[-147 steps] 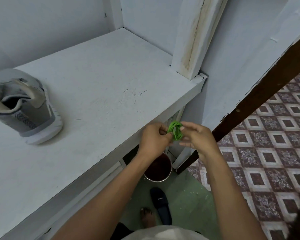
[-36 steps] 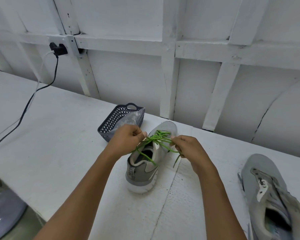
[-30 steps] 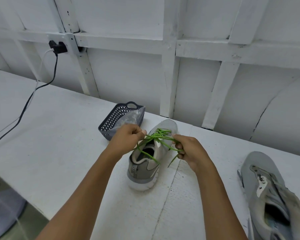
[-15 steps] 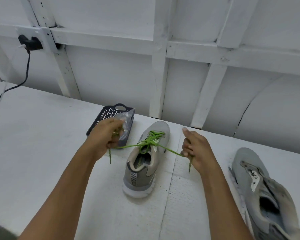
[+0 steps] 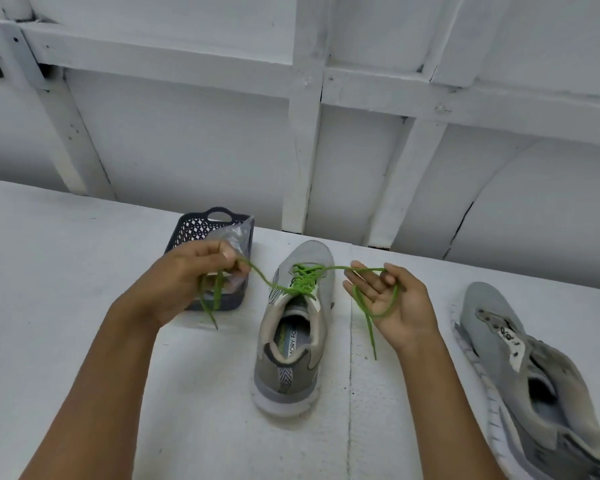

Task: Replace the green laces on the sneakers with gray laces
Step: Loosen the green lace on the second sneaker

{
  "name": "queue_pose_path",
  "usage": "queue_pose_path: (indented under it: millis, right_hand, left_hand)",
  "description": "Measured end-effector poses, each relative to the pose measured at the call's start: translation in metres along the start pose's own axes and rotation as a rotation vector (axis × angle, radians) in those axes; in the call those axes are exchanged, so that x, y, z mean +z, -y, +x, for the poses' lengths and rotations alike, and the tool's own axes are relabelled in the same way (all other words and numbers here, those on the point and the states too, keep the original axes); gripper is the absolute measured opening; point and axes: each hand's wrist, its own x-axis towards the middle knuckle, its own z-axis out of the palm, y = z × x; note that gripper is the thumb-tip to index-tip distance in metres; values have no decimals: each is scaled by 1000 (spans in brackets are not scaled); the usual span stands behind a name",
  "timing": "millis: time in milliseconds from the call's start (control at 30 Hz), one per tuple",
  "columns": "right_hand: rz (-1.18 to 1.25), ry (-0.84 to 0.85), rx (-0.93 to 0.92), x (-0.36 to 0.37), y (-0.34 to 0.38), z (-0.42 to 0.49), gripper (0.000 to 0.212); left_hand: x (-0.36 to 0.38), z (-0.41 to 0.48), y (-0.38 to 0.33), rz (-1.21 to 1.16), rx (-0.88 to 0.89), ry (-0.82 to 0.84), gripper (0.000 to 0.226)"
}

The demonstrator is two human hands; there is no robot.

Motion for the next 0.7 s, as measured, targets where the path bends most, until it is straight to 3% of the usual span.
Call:
queue_pose_path:
  millis: [67,167,400,700]
  right_hand:
    - [83,-69,-37,-4,-1,-1,42]
    - [-41,-173,-55,-3,-8,-3,37]
    - [-533,-134,-125,14,-27,1,30]
    - [-823,-72,-181,23,-32,-2,11]
  left_hand:
    - [-7,5,5,-250,75,7,55]
    - [3,11,8,-450,86,80,24]
    - [26,32,11,-245,-57,104,16]
    - [25,31,13,-105,-62,113,22]
